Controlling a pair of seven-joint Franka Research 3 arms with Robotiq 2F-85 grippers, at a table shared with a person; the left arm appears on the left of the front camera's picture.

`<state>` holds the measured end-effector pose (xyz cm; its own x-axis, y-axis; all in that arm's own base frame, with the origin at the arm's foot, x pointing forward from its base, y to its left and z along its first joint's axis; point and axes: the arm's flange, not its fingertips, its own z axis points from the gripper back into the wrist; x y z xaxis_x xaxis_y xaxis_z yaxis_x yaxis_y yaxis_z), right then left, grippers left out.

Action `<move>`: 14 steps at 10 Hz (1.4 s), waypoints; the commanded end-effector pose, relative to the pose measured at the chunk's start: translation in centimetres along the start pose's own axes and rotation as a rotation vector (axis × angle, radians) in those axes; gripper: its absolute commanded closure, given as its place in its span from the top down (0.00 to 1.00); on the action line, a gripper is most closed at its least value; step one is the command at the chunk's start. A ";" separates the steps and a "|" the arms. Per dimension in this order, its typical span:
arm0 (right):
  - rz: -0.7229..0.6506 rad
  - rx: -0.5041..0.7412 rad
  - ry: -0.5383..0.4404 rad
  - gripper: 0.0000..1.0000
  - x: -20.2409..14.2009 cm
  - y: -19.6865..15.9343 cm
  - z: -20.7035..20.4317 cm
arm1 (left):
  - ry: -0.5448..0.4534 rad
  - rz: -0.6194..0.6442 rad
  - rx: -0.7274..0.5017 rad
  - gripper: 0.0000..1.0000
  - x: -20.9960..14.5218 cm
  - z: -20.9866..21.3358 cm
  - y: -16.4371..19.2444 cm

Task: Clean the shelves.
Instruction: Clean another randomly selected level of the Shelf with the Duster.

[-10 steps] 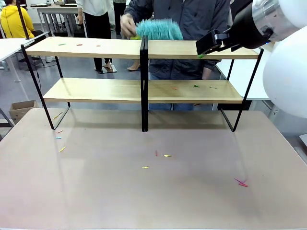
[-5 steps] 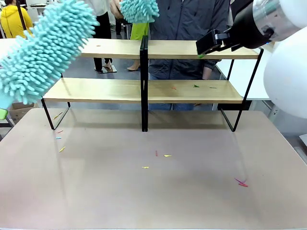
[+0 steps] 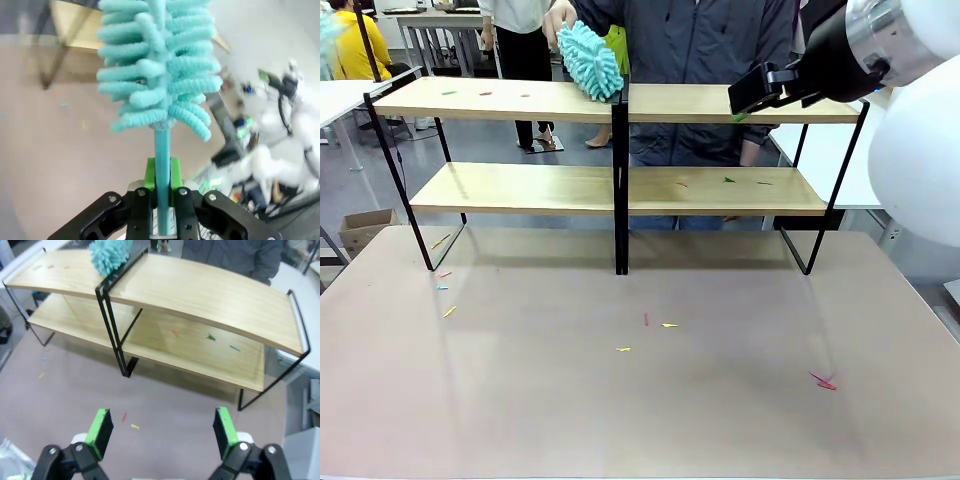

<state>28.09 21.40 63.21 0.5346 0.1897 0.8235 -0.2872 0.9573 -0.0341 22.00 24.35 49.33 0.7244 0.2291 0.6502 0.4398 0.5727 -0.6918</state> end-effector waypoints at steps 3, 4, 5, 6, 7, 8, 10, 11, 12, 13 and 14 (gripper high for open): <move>0.002 -0.002 -0.003 1.00 0.0 0.0 0.0 | -0.376 0.272 0.021 0.13 -1.6 8.4 6.3; 0.002 -0.002 -0.003 1.00 0.0 0.0 0.0 | -0.409 0.312 0.014 0.13 -1.7 8.6 6.9; 0.002 -0.002 -0.003 1.00 0.0 0.0 0.0 | -0.417 0.340 -0.005 0.13 -1.4 8.2 7.1; 0.002 -0.002 -0.003 1.00 0.0 0.0 0.0 | -0.420 0.361 0.010 0.13 -1.1 7.8 7.2; 0.002 -0.002 -0.003 1.00 0.0 0.0 0.0 | -0.402 0.395 0.014 0.13 -0.7 7.5 7.1; 0.002 -0.002 -0.003 1.00 0.0 0.0 0.0 | -0.404 0.345 0.024 0.13 -2.0 8.7 8.0; 0.002 -0.002 -0.003 1.00 0.0 0.0 0.0 | -0.404 0.345 0.024 0.13 -2.0 8.7 8.0; 0.002 -0.002 -0.003 1.00 0.0 0.0 0.0 | -0.404 0.345 0.024 0.13 -2.0 8.7 8.0; 0.002 -0.002 -0.003 1.00 0.0 0.0 0.0 | -0.404 0.345 0.024 0.13 -2.0 8.7 8.0; 0.002 -0.002 -0.003 1.00 0.0 0.0 0.0 | -0.404 0.345 0.024 0.13 -2.0 8.7 8.0; 0.002 -0.002 -0.003 1.00 0.0 0.0 0.0 | -0.404 0.345 0.024 0.13 -2.0 8.7 8.0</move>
<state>28.08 21.42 63.21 0.5344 0.1900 0.8236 -0.2874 0.9572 -0.0343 19.63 35.33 45.24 0.5624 0.7002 0.4398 0.1721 0.4212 -0.8905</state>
